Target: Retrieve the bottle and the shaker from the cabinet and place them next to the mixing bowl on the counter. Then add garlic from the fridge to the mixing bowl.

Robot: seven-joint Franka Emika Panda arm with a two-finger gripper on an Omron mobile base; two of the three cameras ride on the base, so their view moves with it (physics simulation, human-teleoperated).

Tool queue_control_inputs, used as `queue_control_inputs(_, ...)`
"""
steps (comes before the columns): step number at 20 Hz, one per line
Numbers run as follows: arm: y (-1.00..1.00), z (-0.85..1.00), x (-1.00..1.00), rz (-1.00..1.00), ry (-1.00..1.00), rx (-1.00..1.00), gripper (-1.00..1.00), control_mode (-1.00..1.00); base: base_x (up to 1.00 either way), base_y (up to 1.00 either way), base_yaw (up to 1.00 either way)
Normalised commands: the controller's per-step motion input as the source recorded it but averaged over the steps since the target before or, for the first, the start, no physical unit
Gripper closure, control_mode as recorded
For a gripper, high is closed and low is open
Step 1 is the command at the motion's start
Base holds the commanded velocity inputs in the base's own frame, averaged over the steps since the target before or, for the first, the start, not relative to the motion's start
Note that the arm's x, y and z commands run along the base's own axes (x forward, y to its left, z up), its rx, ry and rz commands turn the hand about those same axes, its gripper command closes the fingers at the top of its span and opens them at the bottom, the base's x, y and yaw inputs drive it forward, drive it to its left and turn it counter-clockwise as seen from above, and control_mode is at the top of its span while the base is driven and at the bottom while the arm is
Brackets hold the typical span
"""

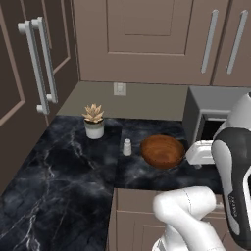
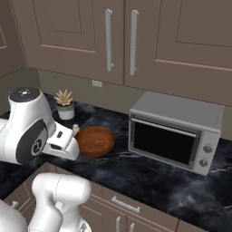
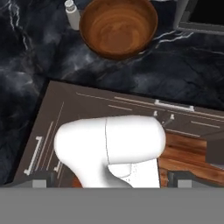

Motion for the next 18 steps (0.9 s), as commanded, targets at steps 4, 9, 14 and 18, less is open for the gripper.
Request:
queue_control_inputs(4, 0.00, 0.00, 0.00, 0.00, 0.00, 0.00, -1.00, -1.00, 0.00, 0.00, 0.00)
queue_control_inputs(9, -0.03, 0.00, -0.42, -0.06, 0.00, 0.00, -1.00, -1.00, 0.00, 0.00, 0.00)
queue_control_inputs(14, 0.00, 0.00, 0.00, 0.00, 0.00, 0.00, -1.00, 1.00, -1.00, -0.23, -0.16)
queue_control_inputs(18, 0.00, 0.00, 0.00, 0.00, 0.00, 0.00, -1.00, 1.00, -1.00, -0.39, -0.19)
